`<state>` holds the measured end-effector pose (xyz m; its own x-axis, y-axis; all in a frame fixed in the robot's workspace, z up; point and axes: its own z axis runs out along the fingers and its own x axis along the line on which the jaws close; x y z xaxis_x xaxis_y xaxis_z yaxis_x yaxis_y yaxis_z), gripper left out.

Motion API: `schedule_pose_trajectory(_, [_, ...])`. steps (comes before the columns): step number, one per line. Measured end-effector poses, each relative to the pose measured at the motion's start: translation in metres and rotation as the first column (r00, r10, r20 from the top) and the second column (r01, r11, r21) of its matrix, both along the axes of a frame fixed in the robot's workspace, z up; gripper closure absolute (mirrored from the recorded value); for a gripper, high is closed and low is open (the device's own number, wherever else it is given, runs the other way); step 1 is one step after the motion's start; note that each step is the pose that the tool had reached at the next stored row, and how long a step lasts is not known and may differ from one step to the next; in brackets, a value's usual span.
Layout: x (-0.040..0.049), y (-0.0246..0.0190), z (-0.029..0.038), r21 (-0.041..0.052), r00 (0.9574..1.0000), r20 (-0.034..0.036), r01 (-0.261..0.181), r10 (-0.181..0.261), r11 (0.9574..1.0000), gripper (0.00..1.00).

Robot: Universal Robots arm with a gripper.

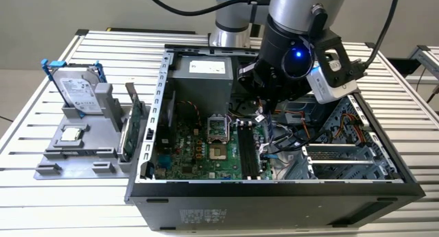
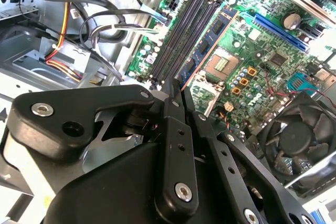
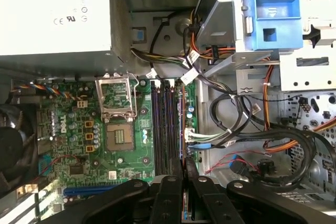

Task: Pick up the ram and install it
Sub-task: 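Insert the ram into the slot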

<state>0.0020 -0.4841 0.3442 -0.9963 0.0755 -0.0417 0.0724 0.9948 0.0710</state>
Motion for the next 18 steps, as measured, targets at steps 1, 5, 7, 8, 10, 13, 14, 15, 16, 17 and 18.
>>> schedule_pose_trajectory(1, [0.0000, 0.0001, -0.0002, 0.0000, 1.0000, 0.0000, 0.000, 0.000, 1.0000, 1.00])
schedule_pose_trajectory(5, [0.0000, 0.0003, -0.0009, -0.0001, 1.0000, 0.0000, 0.000, 0.000, 1.0000, 1.00])
schedule_pose_trajectory(7, [0.0000, 0.0005, -0.0013, -0.0001, 1.0000, 0.0000, 0.000, 0.000, 1.0000, 1.00])
schedule_pose_trajectory(8, [0.0000, 0.0005, -0.0015, -0.0001, 1.0000, 0.0000, 0.000, 0.000, 1.0000, 1.00])
schedule_pose_trajectory(10, [0.0000, 0.0007, -0.0019, -0.0001, 1.0000, 0.0000, 0.000, 0.000, 1.0000, 1.00])
schedule_pose_trajectory(13, [0.0000, 0.0010, -0.0027, -0.0001, 1.0000, 0.0000, 0.000, 0.000, 1.0000, 1.00])
schedule_pose_trajectory(14, [0.0000, 0.0010, -0.0030, -0.0002, 1.0000, 0.0000, 0.000, 0.000, 1.0000, 1.00])
schedule_pose_trajectory(15, [0.0000, 0.0011, -0.0033, -0.0001, 1.0000, 0.0000, 0.000, 0.000, 1.0000, 1.00])
schedule_pose_trajectory(16, [0.0000, 0.0012, -0.0035, -0.0001, 1.0000, 0.0000, 0.000, 0.000, 1.0000, 1.00])
schedule_pose_trajectory(17, [0.0000, 0.0012, -0.0039, -0.0001, 1.0000, 0.0000, 0.000, 0.000, 1.0000, 1.00])
schedule_pose_trajectory(18, [0.0000, 0.0012, -0.0041, 0.0000, 1.0000, 0.0000, 0.000, 0.000, 1.0000, 1.00])
